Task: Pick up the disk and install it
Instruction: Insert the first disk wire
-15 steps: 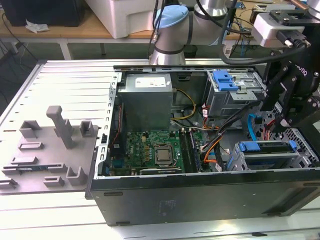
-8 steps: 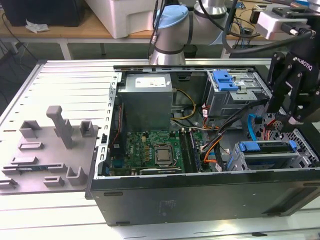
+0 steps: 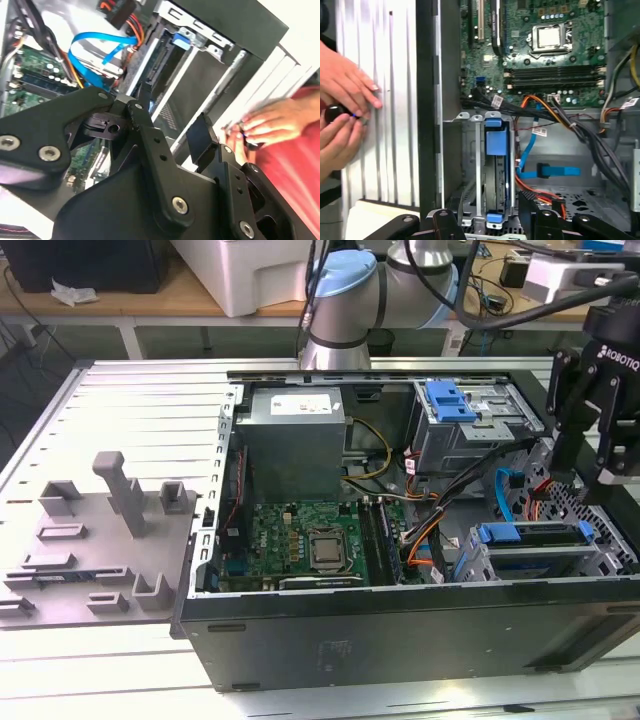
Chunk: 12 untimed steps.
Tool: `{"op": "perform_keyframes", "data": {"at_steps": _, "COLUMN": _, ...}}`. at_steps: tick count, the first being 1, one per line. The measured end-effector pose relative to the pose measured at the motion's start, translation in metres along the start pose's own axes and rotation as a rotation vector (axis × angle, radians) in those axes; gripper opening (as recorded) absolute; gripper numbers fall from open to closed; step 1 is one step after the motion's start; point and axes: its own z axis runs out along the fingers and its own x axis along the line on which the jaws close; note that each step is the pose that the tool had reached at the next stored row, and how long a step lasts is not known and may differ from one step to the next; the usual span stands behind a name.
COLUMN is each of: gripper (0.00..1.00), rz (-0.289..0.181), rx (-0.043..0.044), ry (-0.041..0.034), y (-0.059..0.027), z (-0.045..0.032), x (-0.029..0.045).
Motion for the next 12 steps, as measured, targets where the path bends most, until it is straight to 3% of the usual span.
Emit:
{"op": "perform_keyframes", "data": {"at_steps": 2, "gripper": 0.56, "rz": 0.001, "rx": -0.0001, "ry": 0.0076, "y": -0.0005, "z": -0.0002, "x": -0.0013}}
{"op": "perform_keyframes", "data": {"at_steps": 6, "gripper": 0.56, "rz": 0.001, "rx": -0.0003, "ry": 0.0093, "y": -0.0007, "z": -0.0004, "x": -0.0018}}
{"op": "perform_keyframes", "data": {"at_steps": 10, "gripper": 0.56, "rz": 0.002, "rx": -0.0041, "ry": 0.0342, "y": -0.0029, "z": -0.0018, "x": -0.0078}}
{"op": "perform_keyframes", "data": {"at_steps": 12, "gripper": 0.56, "rz": 0.007, "rx": -0.0078, "ry": 0.0428, "y": -0.0051, "z": -0.0019, "x": -0.0085}}
